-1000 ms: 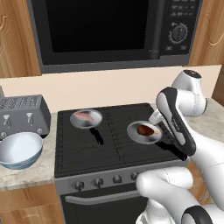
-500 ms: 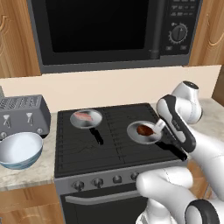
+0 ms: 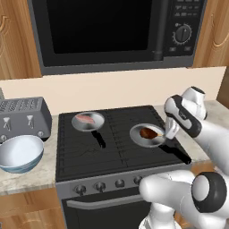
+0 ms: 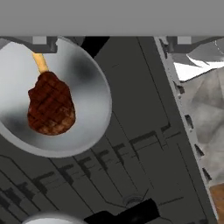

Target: Place one of the steaks on the plate and the other in the bowl. Then place the bowl in the fridge.

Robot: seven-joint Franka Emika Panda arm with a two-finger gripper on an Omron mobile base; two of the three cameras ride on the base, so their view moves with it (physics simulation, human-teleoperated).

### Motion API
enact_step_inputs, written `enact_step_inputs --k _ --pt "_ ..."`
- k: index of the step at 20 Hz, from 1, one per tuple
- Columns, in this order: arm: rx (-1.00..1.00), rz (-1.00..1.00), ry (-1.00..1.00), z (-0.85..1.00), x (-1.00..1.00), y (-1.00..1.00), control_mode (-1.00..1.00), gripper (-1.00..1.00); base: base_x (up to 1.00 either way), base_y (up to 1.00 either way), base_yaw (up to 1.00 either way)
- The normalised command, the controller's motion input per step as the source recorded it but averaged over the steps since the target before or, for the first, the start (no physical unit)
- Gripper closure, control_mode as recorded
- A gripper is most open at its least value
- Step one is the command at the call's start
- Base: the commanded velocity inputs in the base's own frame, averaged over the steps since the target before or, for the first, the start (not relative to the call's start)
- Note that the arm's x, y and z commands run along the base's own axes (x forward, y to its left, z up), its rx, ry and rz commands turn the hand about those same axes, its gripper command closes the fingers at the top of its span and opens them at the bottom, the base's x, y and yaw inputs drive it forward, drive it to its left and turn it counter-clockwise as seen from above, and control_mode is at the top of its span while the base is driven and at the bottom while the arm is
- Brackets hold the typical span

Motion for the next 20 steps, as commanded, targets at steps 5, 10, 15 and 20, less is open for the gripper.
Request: enact_step_inputs --k 5,10,15,20 --pt "0.03 0.24 -0.05 -0.20 0.32 -0.17 -1.00 -1.00 0.00 0.00 0.00" --pt "0.04 0.17 -0.02 -0.18 0.31 0.00 -1.00 -1.00 0.00 0.00 0.00" --pt "0.03 0.14 0.00 -0.21 0.31 0.00 -1.00 -1.00 0.00 0.00 0.00" --pt "0.00 0.06 0.00 -0.22 0.30 0.00 -1.00 -1.00 0.00 0.00 0.00"
